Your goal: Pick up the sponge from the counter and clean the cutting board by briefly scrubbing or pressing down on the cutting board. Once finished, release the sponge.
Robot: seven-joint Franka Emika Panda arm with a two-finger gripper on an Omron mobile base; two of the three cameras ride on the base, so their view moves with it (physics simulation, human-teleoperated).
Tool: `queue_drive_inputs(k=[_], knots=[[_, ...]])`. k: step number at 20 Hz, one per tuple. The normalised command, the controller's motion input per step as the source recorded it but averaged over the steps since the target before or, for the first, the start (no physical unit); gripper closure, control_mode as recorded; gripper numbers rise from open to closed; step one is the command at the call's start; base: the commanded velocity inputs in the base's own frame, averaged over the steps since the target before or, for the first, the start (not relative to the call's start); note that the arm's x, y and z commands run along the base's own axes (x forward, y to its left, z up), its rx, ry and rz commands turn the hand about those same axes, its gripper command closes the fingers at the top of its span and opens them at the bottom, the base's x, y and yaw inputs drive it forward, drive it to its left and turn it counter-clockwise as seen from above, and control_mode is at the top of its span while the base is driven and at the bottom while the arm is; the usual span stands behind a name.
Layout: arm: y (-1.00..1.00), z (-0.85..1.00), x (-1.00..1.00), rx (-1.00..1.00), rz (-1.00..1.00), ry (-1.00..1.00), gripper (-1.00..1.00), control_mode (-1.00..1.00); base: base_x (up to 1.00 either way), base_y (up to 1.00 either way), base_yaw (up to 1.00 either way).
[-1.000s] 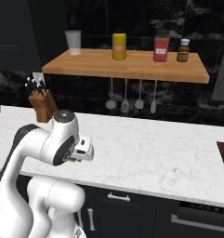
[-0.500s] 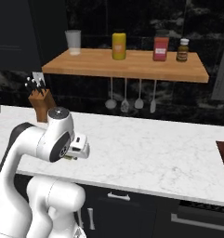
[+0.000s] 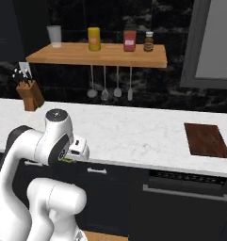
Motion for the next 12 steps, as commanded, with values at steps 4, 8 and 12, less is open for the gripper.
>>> queue_drive_inputs(k=[4,8,12], knots=[[0.00,0.00,0.00,0.00,0.00,0.00,1.00,1.00,-0.01,-0.91,-0.09],[0.00,0.00,0.00,0.00,0.00,0.00,1.00,1.00,0.09,-0.87,-0.07],[0.00,0.00,0.00,0.00,0.00,0.00,1.00,1.00,0.26,-0.71,-0.01]])
